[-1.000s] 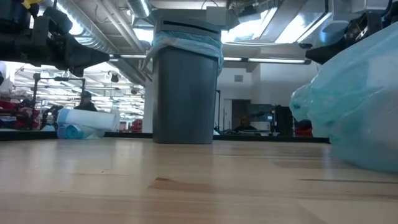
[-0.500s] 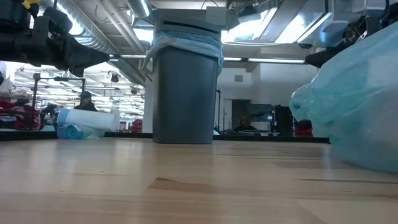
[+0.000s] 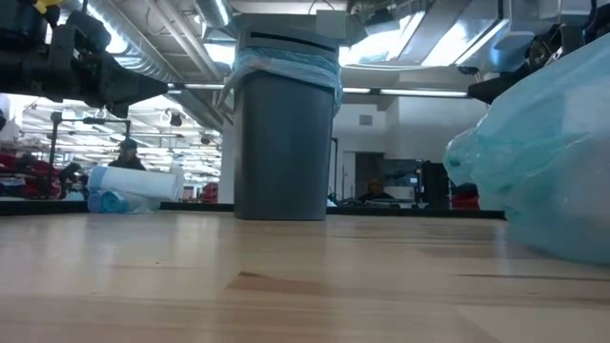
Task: Pick and place trash into bin
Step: Return to Home Position
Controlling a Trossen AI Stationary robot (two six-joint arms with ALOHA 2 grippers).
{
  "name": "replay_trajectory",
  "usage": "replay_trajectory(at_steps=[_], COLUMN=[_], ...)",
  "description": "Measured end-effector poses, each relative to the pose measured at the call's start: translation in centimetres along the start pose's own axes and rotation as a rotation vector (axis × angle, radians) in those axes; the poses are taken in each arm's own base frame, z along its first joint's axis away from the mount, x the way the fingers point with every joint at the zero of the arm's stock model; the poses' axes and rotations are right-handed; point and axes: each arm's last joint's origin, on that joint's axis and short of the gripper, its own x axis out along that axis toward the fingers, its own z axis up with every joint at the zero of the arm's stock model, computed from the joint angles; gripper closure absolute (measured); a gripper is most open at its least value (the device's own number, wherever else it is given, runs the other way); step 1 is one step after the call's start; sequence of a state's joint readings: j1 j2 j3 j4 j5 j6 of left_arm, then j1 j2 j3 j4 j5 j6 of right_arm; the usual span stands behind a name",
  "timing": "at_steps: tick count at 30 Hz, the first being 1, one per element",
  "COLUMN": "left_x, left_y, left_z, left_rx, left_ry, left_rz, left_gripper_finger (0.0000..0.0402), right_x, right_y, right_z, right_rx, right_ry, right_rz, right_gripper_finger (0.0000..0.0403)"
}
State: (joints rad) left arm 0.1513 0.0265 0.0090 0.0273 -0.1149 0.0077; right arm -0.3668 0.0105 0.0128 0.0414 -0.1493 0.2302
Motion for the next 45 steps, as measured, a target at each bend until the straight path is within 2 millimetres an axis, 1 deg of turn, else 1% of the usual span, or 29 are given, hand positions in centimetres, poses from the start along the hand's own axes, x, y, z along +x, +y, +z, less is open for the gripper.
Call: replay_trajectory(at_steps=[45], left_x=[0.00], left_y=[0.00], left_z=[0.00], left_rx=[0.000], left_ry=[0.000], left_rz=[-0.001], left_gripper_finger=[0.0398], right_x=[-0.01], right_y=[0.01], right_z=[0.04], right_rx=[0.000], right_ry=[-0.001], right_rz=[0.000], right_gripper_finger=[0.0388])
